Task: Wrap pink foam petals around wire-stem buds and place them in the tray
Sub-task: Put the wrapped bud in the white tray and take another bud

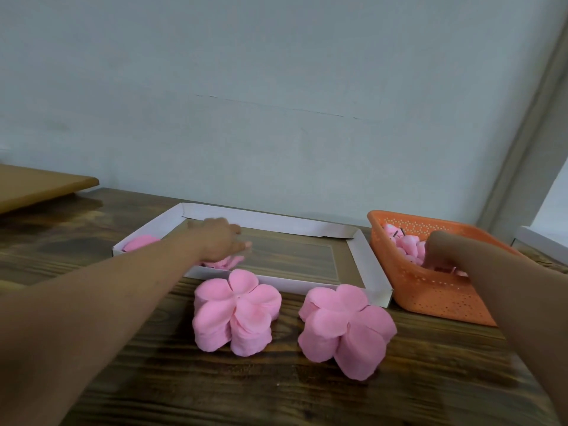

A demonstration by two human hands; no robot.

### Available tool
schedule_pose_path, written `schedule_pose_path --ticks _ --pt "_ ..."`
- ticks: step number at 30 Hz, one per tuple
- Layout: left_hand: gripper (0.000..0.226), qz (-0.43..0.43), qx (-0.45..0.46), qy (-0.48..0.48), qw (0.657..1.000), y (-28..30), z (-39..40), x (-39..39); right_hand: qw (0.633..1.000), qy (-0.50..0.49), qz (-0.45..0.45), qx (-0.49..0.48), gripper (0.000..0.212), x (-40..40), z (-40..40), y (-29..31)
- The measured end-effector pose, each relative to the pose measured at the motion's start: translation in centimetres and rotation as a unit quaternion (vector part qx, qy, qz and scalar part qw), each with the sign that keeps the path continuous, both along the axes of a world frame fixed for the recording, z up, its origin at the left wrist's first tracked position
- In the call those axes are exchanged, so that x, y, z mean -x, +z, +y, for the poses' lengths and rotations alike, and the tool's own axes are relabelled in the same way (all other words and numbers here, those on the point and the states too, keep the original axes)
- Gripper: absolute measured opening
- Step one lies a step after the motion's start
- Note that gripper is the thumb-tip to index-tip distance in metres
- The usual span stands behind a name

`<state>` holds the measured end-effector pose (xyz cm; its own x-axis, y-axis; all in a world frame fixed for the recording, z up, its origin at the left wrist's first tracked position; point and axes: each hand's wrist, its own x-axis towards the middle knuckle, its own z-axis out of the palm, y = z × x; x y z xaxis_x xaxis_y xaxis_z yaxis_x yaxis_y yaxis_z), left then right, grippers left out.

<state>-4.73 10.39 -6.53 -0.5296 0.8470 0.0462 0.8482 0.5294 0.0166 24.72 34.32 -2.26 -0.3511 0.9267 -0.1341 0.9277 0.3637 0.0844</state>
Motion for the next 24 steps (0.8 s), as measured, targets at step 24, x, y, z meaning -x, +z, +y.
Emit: schedule_pose_path --ticks 24 --pt "0.033 -0.032 0.044 -0.159 0.986 0.7 -3.1 -5.0 0.99 0.05 -0.118 -0.058 0.038 1.1 2.3 -1.7"
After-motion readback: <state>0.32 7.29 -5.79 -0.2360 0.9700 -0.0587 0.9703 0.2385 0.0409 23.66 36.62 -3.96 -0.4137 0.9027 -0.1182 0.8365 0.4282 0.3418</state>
